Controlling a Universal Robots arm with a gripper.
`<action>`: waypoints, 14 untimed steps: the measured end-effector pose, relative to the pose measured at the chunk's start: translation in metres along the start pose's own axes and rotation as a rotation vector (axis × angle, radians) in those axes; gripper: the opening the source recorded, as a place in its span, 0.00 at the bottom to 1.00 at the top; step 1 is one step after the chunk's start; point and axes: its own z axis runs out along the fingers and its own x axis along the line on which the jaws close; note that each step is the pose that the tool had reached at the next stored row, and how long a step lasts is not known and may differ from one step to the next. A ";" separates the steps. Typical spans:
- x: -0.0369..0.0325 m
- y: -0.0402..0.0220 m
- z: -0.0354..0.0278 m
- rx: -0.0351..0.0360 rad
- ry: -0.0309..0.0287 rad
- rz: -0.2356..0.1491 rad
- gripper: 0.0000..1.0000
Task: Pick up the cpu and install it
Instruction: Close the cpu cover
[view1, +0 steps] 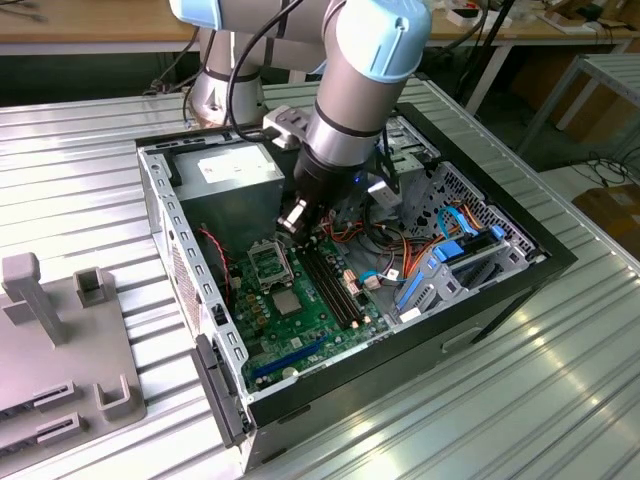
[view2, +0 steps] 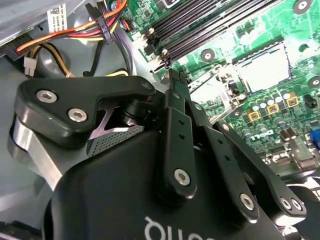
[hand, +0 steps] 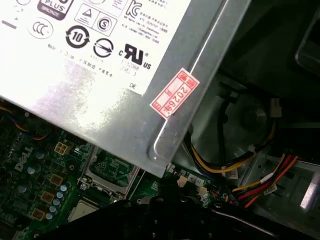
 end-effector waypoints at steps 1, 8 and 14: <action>0.0009 0.0004 0.0010 -0.0024 -0.0008 -0.005 0.11; 0.0016 0.0020 0.0090 -0.0101 0.0010 -0.069 0.11; 0.0002 0.0040 0.0161 -0.0106 0.0014 -0.081 0.11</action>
